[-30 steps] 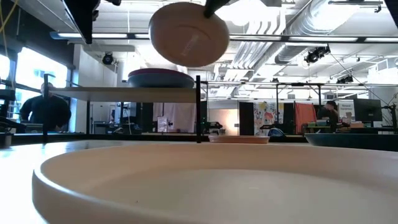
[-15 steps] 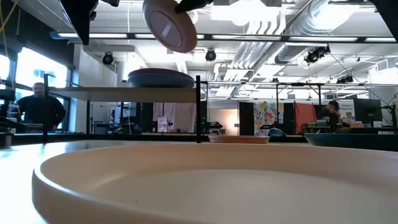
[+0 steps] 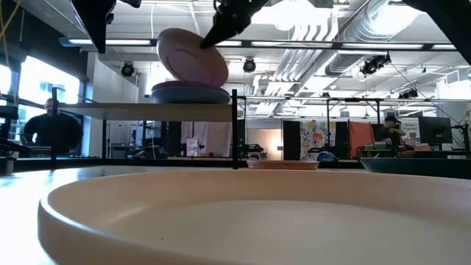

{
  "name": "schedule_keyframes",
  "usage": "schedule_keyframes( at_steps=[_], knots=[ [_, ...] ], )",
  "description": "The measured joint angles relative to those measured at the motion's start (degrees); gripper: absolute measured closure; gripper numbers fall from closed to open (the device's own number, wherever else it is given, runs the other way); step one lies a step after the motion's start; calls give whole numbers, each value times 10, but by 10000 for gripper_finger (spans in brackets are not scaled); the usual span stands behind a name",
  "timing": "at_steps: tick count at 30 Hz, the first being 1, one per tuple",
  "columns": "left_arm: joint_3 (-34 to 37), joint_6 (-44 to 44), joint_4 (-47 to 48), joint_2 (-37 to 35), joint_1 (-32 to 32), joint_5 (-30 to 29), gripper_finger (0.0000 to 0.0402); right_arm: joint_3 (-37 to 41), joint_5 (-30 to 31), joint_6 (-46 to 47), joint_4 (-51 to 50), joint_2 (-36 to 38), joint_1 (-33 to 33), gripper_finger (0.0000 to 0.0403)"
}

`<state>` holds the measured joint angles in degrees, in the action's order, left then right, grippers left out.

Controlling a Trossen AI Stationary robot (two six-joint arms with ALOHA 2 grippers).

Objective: Place and stack plates onto a shelf
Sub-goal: Stack the light pink plate on top of the purple plate on the shelf

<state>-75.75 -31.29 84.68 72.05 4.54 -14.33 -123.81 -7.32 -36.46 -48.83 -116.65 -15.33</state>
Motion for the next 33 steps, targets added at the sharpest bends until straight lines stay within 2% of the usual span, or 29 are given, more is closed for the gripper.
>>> schedule_keyframes(
  at_steps=[8, 12, 20, 24, 33],
  knots=[
    [0, 0, 0, 0, 0, 0, 353, 0, 11, -64, -36, -26, 7, 403],
    [0, 0, 0, 0, 0, 0, 353, 0, 54, -97, -45, -30, 8, 403],
    [0, 0, 0, 0, 0, 0, 353, 0, 62, -129, -46, -31, 8, 403],
    [0, 0, 0, 0, 0, 1, 353, 0, 88, -147, -54, -31, 8, 402],
    [0, 0, 0, 0, 0, 2, 353, 0, 103, -166, -53, -31, 8, 378]
  ],
)
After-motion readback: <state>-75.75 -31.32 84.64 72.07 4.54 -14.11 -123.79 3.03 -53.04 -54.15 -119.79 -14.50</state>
